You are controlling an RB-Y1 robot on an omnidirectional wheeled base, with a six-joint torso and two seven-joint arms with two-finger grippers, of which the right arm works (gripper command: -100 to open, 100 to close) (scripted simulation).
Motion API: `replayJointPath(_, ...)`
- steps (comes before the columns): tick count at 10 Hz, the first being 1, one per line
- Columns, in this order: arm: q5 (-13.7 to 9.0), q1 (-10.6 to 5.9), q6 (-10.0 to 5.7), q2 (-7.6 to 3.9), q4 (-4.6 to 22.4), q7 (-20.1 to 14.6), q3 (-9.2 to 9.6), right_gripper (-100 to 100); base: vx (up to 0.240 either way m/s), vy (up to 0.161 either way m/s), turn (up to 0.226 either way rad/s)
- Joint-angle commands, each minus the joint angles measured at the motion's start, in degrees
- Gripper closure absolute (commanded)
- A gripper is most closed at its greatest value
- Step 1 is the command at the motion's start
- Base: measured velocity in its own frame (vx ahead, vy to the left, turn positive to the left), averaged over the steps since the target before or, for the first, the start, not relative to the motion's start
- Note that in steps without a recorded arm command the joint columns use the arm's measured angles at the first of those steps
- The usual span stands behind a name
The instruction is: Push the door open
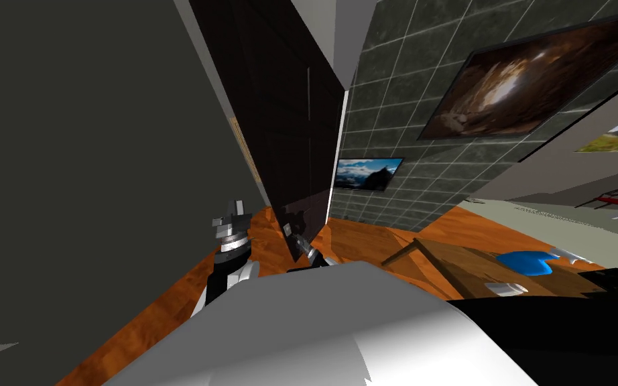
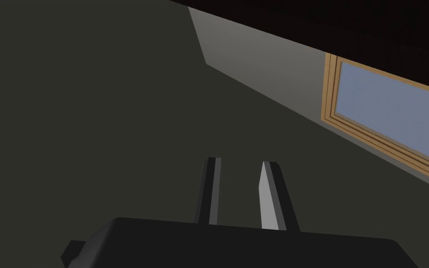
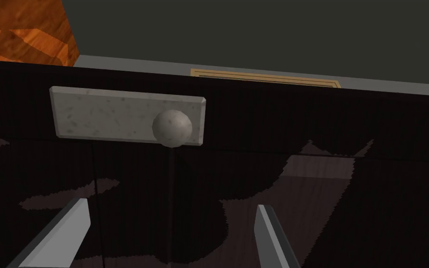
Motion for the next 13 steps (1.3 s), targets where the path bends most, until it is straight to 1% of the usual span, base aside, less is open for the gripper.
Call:
replayJointPath(1, 0.00, -0.17, -0.25, 0.05, 0.43, 0.10, -0.24, -100, 0.144, 0.146, 0.016)
replayJointPath(3, 0.01, -0.26, -0.41, 0.26, 0.73, 0.22, -0.54, -100, 0.203, 0.152, 0.025)
replayJointPath(6, 0.02, -0.41, -0.67, 1.27, 1.23, 0.43, -1.03, -100, 0.137, 0.144, 0.021)
replayJointPath(7, 0.02, -0.20, -0.52, 0.90, 0.91, 0.41, -0.91, -100, 0.059, 0.050, -0.014)
replayJointPath(8, 0.02, -0.20, -0.52, 0.90, 0.91, 0.41, -0.91, 100, -0.014, -0.007, 0.009)
replayJointPath(13, 0.02, -0.20, -0.52, 0.90, 0.91, 0.41, -0.91, 100, -0.010, -0.009, 0.002)
